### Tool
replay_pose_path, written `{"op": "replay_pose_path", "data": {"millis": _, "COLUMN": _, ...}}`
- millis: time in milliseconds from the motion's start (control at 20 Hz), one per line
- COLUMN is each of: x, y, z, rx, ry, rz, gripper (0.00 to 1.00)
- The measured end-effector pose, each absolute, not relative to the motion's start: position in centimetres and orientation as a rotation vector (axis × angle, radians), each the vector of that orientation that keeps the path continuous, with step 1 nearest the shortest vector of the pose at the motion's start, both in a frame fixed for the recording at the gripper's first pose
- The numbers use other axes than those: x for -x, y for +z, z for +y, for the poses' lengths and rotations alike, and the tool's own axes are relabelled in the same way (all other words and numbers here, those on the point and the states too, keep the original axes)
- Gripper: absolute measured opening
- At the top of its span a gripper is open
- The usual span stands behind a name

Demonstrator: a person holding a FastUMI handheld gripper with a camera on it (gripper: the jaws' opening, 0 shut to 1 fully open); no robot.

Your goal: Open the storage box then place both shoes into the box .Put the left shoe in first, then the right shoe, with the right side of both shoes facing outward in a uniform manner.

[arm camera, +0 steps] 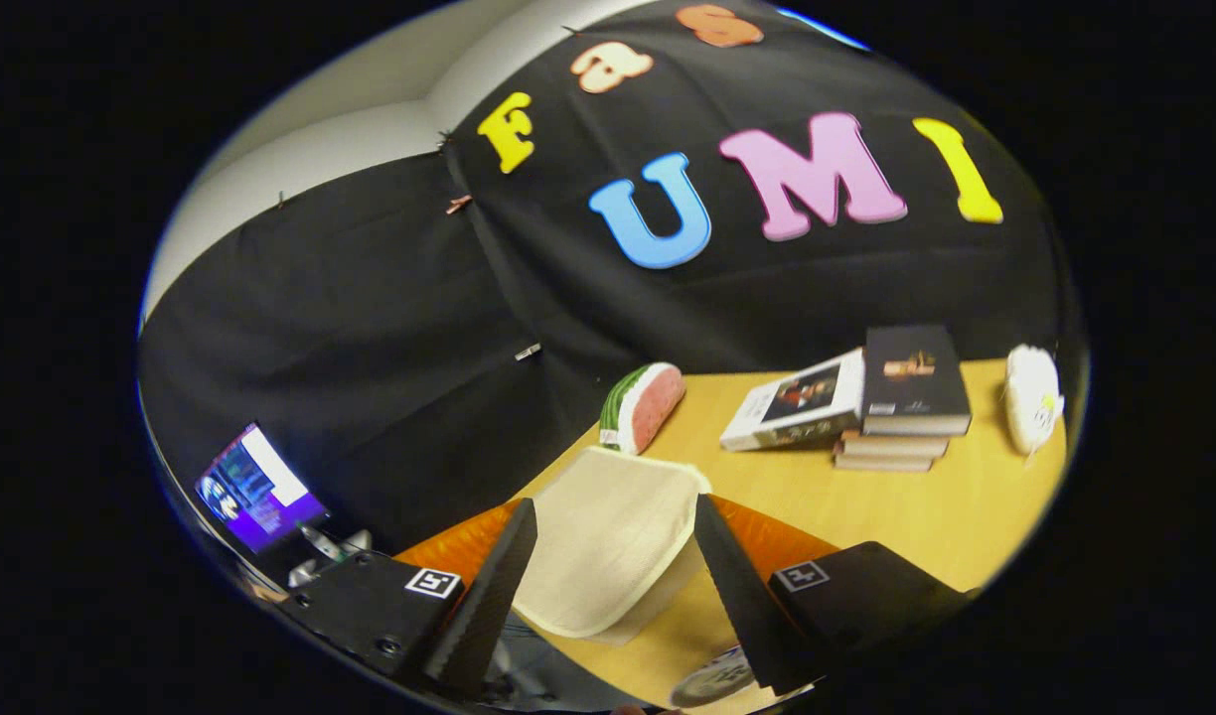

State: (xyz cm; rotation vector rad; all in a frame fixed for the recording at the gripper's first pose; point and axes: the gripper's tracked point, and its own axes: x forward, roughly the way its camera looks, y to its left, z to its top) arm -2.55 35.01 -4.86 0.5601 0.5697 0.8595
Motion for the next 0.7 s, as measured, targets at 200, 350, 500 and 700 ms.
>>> {"op": "replay_pose_path", "data": {"millis": 200, "x": 2.5, "y": -10.4, "z": 38.7, "rx": -0.807, "ry": 0.87, "rz": 0.82, "gripper": 0.98}}
{"op": "replay_pose_path", "data": {"millis": 350, "x": 2.8, "y": -14.6, "z": 40.0, "rx": -0.925, "ry": 0.841, "rz": 0.959, "gripper": 0.98}}
{"op": "replay_pose_path", "data": {"millis": 500, "x": 3.2, "y": -17.8, "z": 41.3, "rx": -0.999, "ry": 0.82, "rz": 1.063, "gripper": 0.98}}
{"op": "replay_pose_path", "data": {"millis": 700, "x": 3.9, "y": -17.7, "z": 43.1, "rx": -1.151, "ry": 0.847, "rz": 1.126, "gripper": 0.95}}
